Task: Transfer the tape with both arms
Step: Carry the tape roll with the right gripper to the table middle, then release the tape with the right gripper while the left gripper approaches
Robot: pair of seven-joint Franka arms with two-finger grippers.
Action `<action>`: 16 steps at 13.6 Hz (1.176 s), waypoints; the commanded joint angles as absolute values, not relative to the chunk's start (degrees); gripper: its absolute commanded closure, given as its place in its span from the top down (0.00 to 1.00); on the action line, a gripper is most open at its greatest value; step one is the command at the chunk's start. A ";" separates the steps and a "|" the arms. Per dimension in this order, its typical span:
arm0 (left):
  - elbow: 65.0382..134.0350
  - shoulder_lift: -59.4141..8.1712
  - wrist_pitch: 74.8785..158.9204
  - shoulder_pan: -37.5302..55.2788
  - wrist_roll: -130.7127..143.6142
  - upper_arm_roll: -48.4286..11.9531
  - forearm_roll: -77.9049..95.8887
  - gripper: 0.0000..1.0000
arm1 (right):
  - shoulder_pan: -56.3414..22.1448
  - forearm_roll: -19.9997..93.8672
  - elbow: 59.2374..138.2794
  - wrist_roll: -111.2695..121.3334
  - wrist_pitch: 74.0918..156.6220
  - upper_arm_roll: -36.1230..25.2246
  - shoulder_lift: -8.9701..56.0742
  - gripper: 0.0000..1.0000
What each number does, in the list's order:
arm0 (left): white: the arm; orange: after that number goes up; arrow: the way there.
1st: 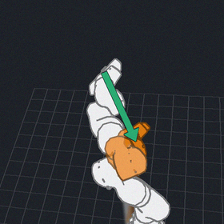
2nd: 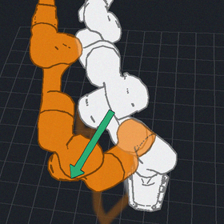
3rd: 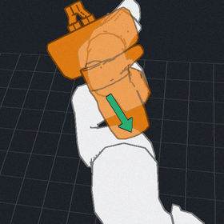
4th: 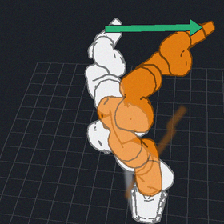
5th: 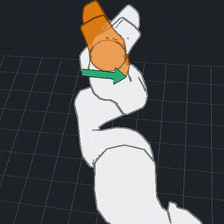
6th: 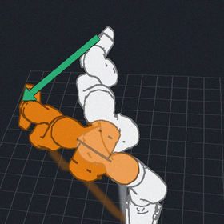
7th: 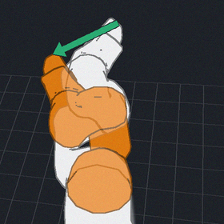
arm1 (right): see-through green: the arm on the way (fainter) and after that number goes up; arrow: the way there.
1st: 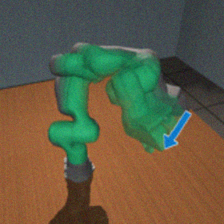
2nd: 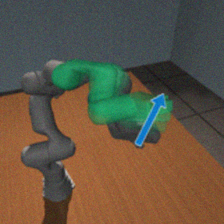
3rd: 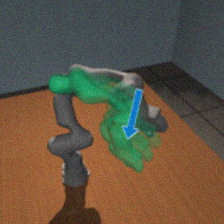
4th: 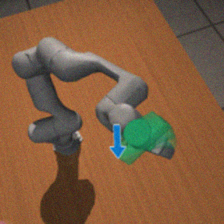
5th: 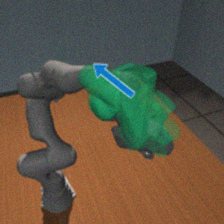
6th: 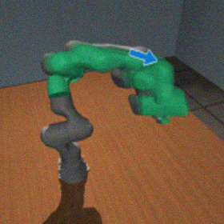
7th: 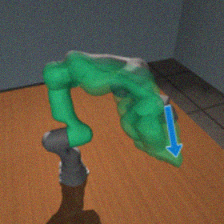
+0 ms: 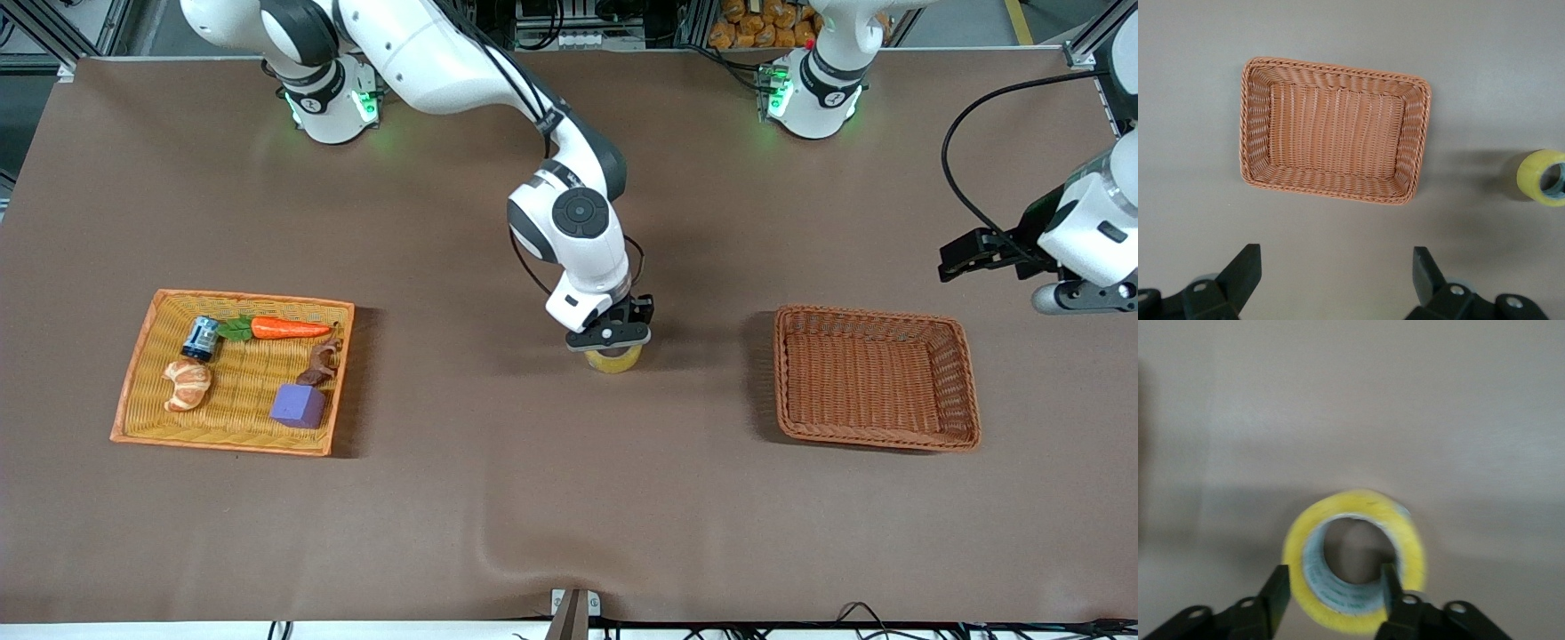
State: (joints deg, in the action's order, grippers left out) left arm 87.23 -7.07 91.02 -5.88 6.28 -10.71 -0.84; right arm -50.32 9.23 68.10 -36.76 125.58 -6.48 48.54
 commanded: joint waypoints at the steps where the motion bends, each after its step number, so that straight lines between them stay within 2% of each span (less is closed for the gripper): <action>1: 86.92 -9.31 93.15 -4.67 5.89 -11.60 1.31 1.00 | -44.15 9.58 71.36 -29.20 117.09 -5.80 39.75 1.00; 6: 87.19 -15.72 96.76 4.46 10.52 -12.13 1.84 1.00 | -30.88 9.93 80.22 -15.70 103.12 -5.71 21.39 1.00; 9: 87.36 -20.29 101.49 12.72 24.13 -12.22 1.58 1.00 | -23.23 7.04 87.34 -7.68 102.48 -6.06 14.09 1.00; 12: 87.45 -26.61 110.71 19.66 34.50 -12.04 0.53 1.00 | -16.46 6.24 93.50 0.41 101.35 -6.94 5.91 1.00; 16: 87.45 -34.44 119.61 25.04 42.97 -12.13 -4.75 1.00 | -10.47 1.34 93.07 3.78 93.87 -7.82 1.68 1.00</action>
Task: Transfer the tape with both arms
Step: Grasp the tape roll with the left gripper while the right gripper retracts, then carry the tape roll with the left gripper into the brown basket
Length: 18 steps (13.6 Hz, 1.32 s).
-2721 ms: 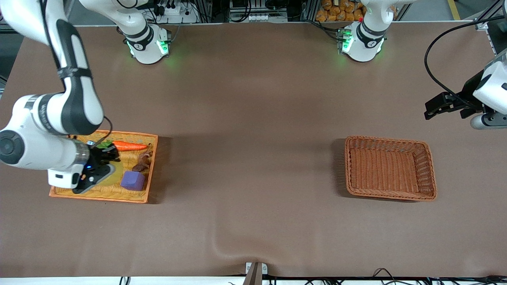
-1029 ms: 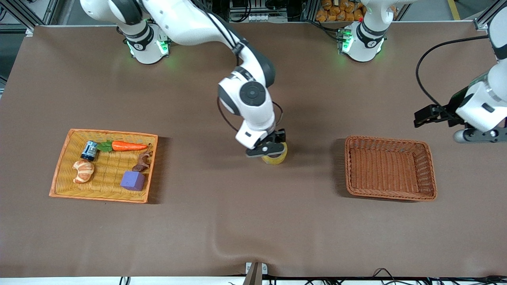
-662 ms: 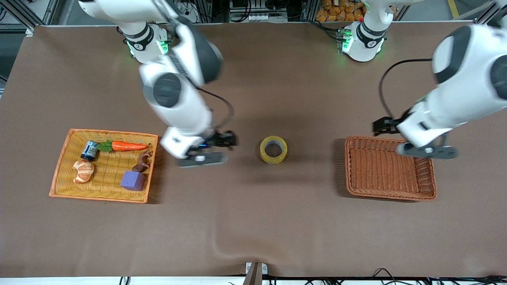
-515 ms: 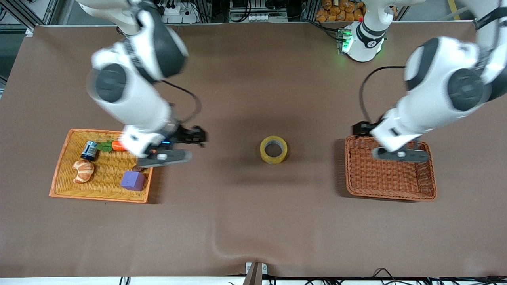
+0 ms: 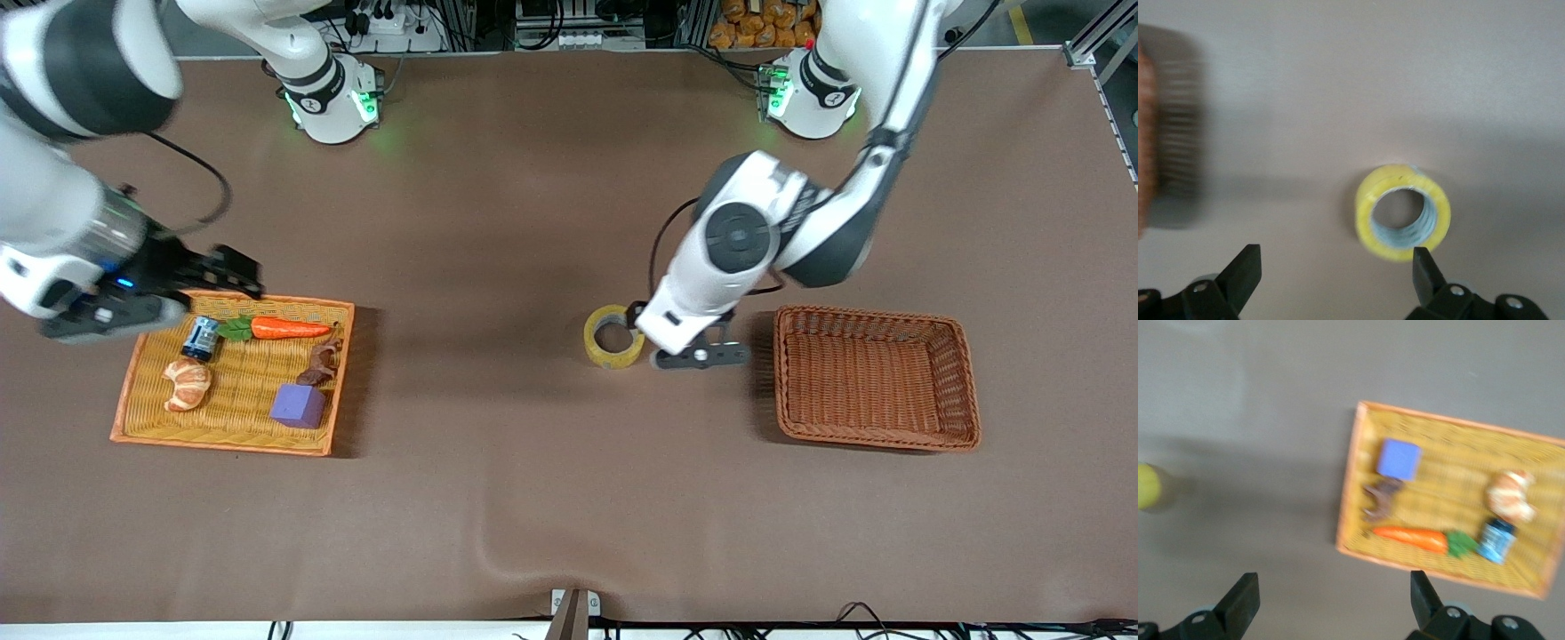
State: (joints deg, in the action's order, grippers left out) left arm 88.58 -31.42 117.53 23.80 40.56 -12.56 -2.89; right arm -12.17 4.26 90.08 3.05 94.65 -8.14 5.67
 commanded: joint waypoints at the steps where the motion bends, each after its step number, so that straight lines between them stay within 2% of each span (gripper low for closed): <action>1: 87.45 -36.02 120.58 25.40 43.41 -12.13 -5.01 1.00 | -10.55 0.19 92.90 3.69 93.78 -9.21 0.89 1.00; 4: 87.71 -39.37 122.34 26.80 43.94 -12.13 -6.41 1.00 | -8.01 1.31 92.81 2.99 88.27 -9.49 -1.31 1.00; 7: 92.00 -40.52 128.12 26.72 44.03 -12.13 -7.03 0.69 | -5.20 1.50 90.54 2.99 87.37 -9.49 -2.02 1.00; 8: 92.98 -40.69 129.19 26.37 44.03 -12.22 -7.03 0.55 | -3.79 1.76 89.48 3.08 87.10 -9.49 -2.02 1.00; 10: 93.25 -41.22 129.29 26.45 44.12 -12.13 -7.03 0.09 | -1.76 0.97 89.30 8.22 87.19 -9.58 -1.93 1.00; 11: 93.16 -41.48 129.37 26.54 44.30 -12.13 -6.94 0.00 | -1.58 0.79 89.38 9.65 87.19 -9.58 -1.76 1.00; 13: 92.55 -40.52 129.03 25.85 45.09 -12.04 -7.03 0.00 | -1.67 0.44 89.73 8.01 86.49 -9.58 -1.76 1.00; 16: 92.90 -31.85 121.76 20.94 42.99 -12.04 -7.12 0.00 | -2.37 0.80 89.48 4.22 84.46 -9.49 -2.11 1.00; 18: 93.07 -27.26 119.36 14.18 38.08 -12.39 -6.15 0.00 | -2.37 0.53 89.30 4.83 84.73 -9.40 -1.76 1.00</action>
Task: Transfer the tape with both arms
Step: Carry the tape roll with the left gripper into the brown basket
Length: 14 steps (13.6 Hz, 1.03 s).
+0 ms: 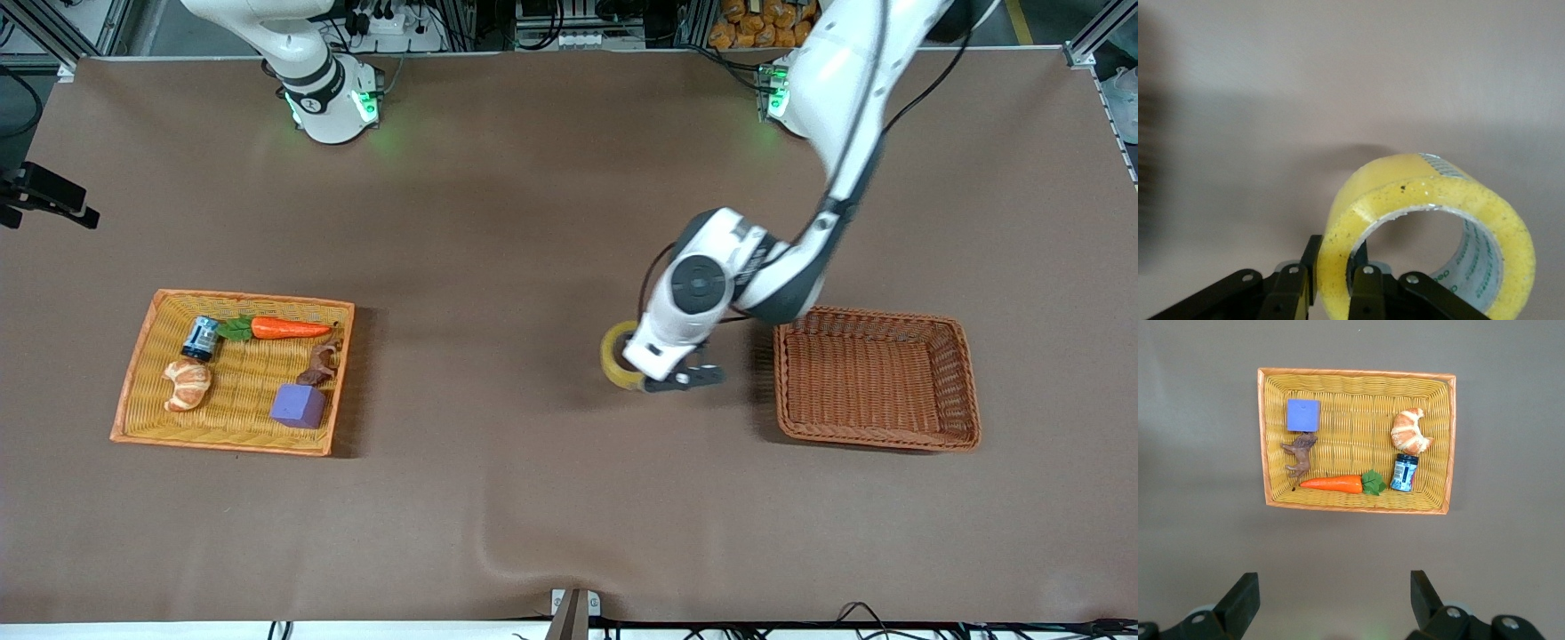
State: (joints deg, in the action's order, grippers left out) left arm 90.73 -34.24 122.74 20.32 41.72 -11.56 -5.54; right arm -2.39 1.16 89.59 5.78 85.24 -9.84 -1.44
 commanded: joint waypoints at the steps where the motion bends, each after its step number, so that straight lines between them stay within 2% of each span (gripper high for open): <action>1: 93.16 -26.20 117.79 11.45 33.88 -12.31 -6.15 0.00 | -2.37 0.35 89.30 4.92 84.81 -9.32 -1.58 1.00; 3: 95.35 -24.35 116.02 3.30 22.22 -12.39 -6.15 0.00 | -2.55 0.27 89.30 5.01 85.17 -8.88 -1.58 1.00; 6: 99.48 -24.43 117.76 -7.00 5.30 -12.30 -6.24 0.00 | -2.64 -1.93 89.21 6.75 85.25 -8.61 -1.58 1.00; 11: 108.27 -28.29 131.81 -15.01 -1.91 -12.13 -7.12 0.00 | -1.67 -2.03 88.68 8.09 86.22 -8.96 -1.32 1.00; 12: 108.19 -29.95 133.49 -16.25 -3.59 -12.22 -7.12 0.19 | -1.67 -1.93 88.68 7.91 86.05 -8.96 -1.32 1.00; 13: 108.02 -30.32 133.77 -16.61 -3.69 -12.22 -7.12 0.68 | -1.67 -1.59 88.77 7.82 85.87 -8.96 -1.32 1.00; 14: 107.76 -29.80 133.68 -16.52 -3.52 -12.22 -7.03 1.00 | -1.58 -1.58 88.86 7.82 85.87 -8.96 -1.32 1.00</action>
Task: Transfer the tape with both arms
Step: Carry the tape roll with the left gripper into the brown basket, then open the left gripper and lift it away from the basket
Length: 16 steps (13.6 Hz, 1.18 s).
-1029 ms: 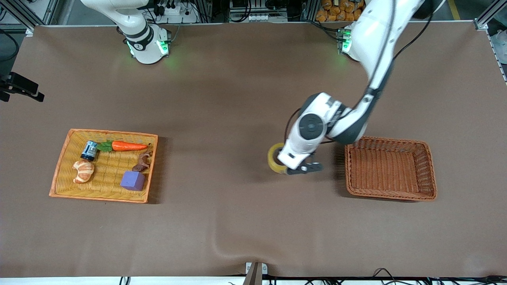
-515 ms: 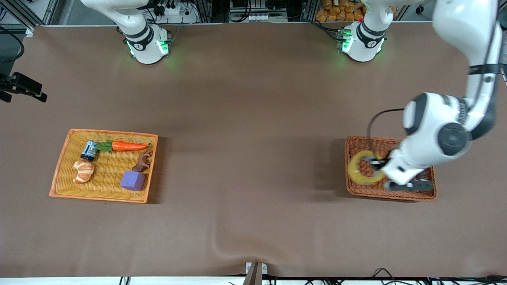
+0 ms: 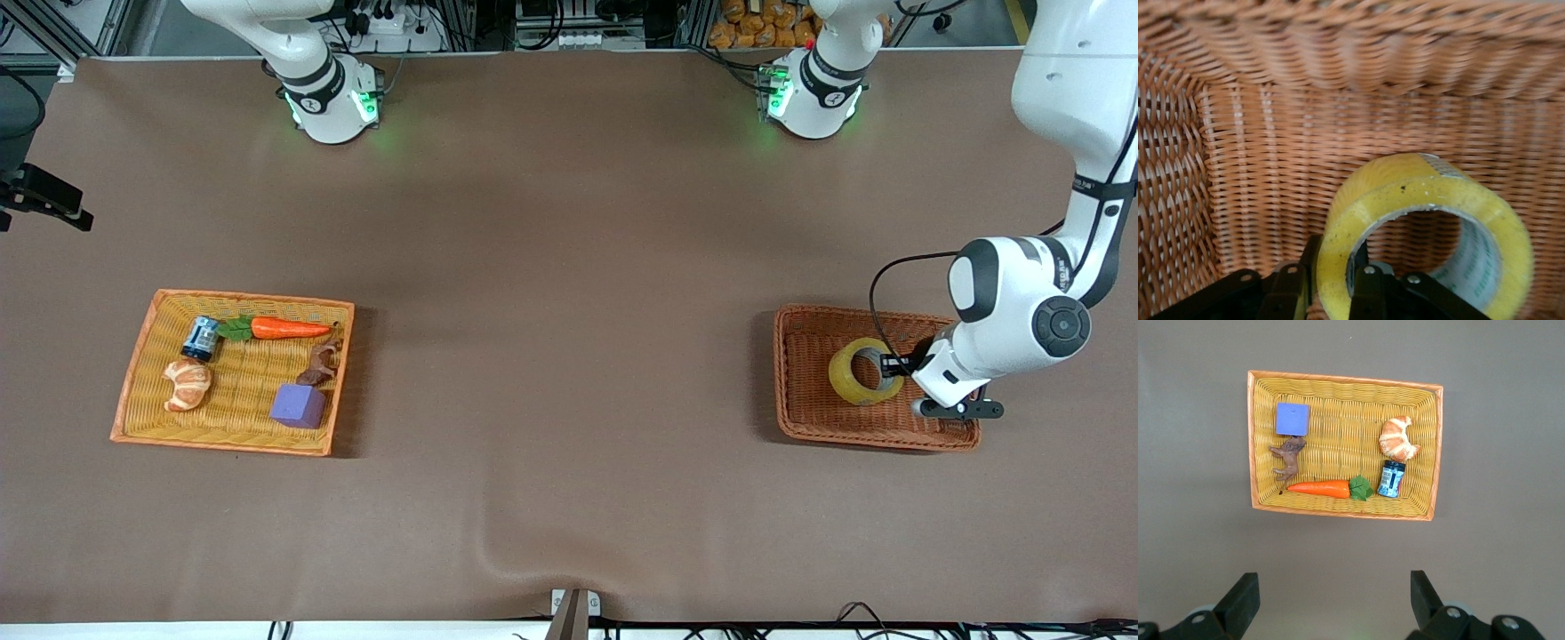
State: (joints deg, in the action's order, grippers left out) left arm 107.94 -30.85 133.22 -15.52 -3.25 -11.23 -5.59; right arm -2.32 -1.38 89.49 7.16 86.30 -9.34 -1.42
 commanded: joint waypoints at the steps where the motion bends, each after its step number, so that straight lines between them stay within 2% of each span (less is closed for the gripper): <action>1: 107.14 -28.40 133.42 -16.35 -3.34 -12.22 -7.03 1.00 | -1.41 -1.58 88.86 7.91 85.87 -8.96 -1.32 1.00; 2: 105.75 -26.21 132.29 -16.17 -3.51 -12.22 -7.03 1.00 | -1.41 -1.50 88.86 7.91 85.78 -8.96 -1.23 1.00; 4: 100.67 -21.91 124.85 -15.47 -3.43 -12.39 -7.03 1.00 | -1.49 -1.41 89.21 7.39 85.52 -8.88 -0.97 1.00; 8: 85.63 -16.45 102.53 -15.03 -1.85 -16.69 -6.16 1.00 | -1.41 -1.32 89.30 7.56 85.34 -8.96 -0.97 1.00; 12: 84.73 -7.75 92.75 -15.12 4.46 -20.20 -5.11 1.00 | -1.49 -1.14 89.21 7.65 85.43 -8.88 -0.97 1.00; 16: 85.43 -3.00 90.44 -15.47 8.70 -21.88 -1.78 1.00 | -1.32 0.00 89.21 7.91 85.43 -8.96 -0.97 1.00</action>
